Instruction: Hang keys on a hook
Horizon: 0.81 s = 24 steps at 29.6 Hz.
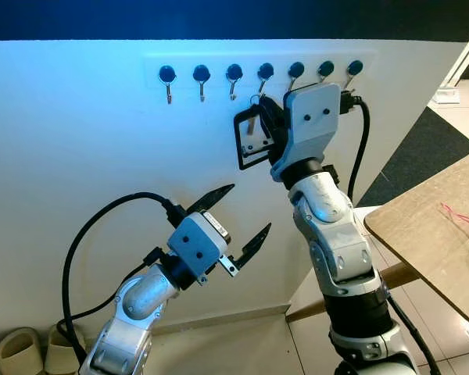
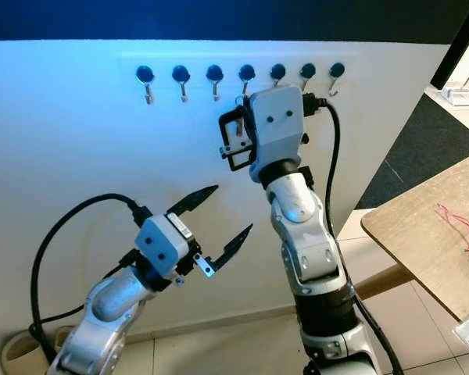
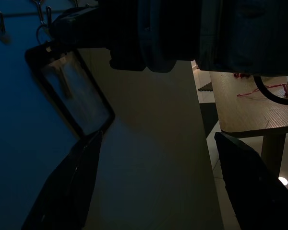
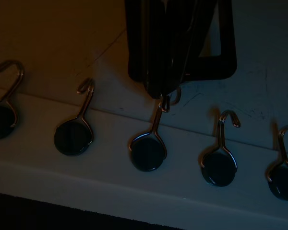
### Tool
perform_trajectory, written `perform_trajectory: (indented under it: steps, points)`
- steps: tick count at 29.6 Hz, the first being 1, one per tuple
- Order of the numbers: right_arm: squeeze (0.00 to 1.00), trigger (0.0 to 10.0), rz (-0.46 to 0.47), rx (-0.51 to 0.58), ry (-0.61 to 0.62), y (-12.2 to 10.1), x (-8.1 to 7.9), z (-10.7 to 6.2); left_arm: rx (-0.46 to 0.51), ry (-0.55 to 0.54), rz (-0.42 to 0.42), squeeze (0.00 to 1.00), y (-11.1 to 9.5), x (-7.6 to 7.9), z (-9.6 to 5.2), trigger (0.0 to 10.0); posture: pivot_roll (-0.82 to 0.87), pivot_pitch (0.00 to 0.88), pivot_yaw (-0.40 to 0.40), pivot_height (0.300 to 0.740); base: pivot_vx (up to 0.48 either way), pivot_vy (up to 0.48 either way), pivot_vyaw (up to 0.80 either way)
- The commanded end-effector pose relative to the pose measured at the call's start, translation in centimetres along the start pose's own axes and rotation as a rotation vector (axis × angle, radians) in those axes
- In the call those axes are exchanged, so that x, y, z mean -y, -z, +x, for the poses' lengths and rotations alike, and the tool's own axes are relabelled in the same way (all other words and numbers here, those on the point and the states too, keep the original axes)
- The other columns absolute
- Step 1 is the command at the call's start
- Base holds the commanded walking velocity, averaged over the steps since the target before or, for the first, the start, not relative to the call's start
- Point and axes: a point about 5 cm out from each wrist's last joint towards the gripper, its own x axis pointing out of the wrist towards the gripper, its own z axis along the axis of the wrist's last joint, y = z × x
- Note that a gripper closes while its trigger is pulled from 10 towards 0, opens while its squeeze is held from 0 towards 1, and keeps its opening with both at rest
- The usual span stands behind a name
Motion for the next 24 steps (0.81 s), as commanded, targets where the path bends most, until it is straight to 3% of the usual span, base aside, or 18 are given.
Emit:
perform_trajectory:
  steps: [1, 6, 7, 8, 12, 13, 22, 24]
  points:
    - [0.0, 10.0, -0.008, -0.002, -0.01, -0.2, -0.2, 0.0, -0.014, 0.027, 0.013, 0.0, 0.1, 0.2, -0.1, 10.0, 0.06, 0.106, -0.067, 0.74, 0.0, 0.0, 0.0]
    - [0.02, 10.0, 0.029, -0.006, 0.007, 0.0, 0.0, -0.1, -0.013, 0.026, 0.013, 0.0, 0.1, 0.2, -0.1, 10.0, 0.06, 0.108, -0.068, 0.74, 0.0, 0.0, 0.0]
    - [0.62, 10.0, 0.053, -0.004, 0.017, 0.0, 0.1, -0.2, -0.014, 0.025, 0.014, 0.0, 0.1, 0.2, -0.1, 10.0, 0.06, 0.107, -0.067, 0.74, 0.0, 0.0, 0.0]
    - [1.0, 10.0, 0.074, -0.002, 0.026, 0.1, 0.2, -0.2, -0.014, 0.024, 0.014, 0.0, 0.1, 0.2, -0.1, 10.0, 0.06, 0.108, -0.067, 0.74, 0.0, 0.0, 0.0]
    - [1.0, 10.0, 0.063, 0.0, 0.043, 0.0, 0.4, -0.3, -0.013, 0.022, 0.014, 0.0, 0.1, 0.1, -0.1, 10.0, 0.06, 0.108, -0.067, 0.74, 0.0, 0.0, 0.0]
    - [0.0, 10.0, 0.053, 0.004, 0.045, 0.1, 0.4, -0.4, -0.013, 0.021, 0.014, 0.0, 0.1, 0.1, -0.1, 10.0, 0.06, 0.108, -0.067, 0.74, 0.0, 0.0, 0.0]
    - [0.0, 10.0, 0.039, 0.023, 0.076, 0.6, 0.6, -2.2, -0.008, 0.017, 0.007, 0.0, 0.0, 0.1, -0.1, 10.0, 0.06, 0.12, -0.062, 0.74, 0.0, 0.0, 0.0]
    - [0.0, 10.0, 0.047, 0.046, 0.103, 0.5, 0.7, -3.4, -0.005, 0.018, 0.0, 0.0, 0.0, 0.1, -0.1, 10.0, 0.06, 0.126, -0.054, 0.74, 0.0, 0.0, 0.0]
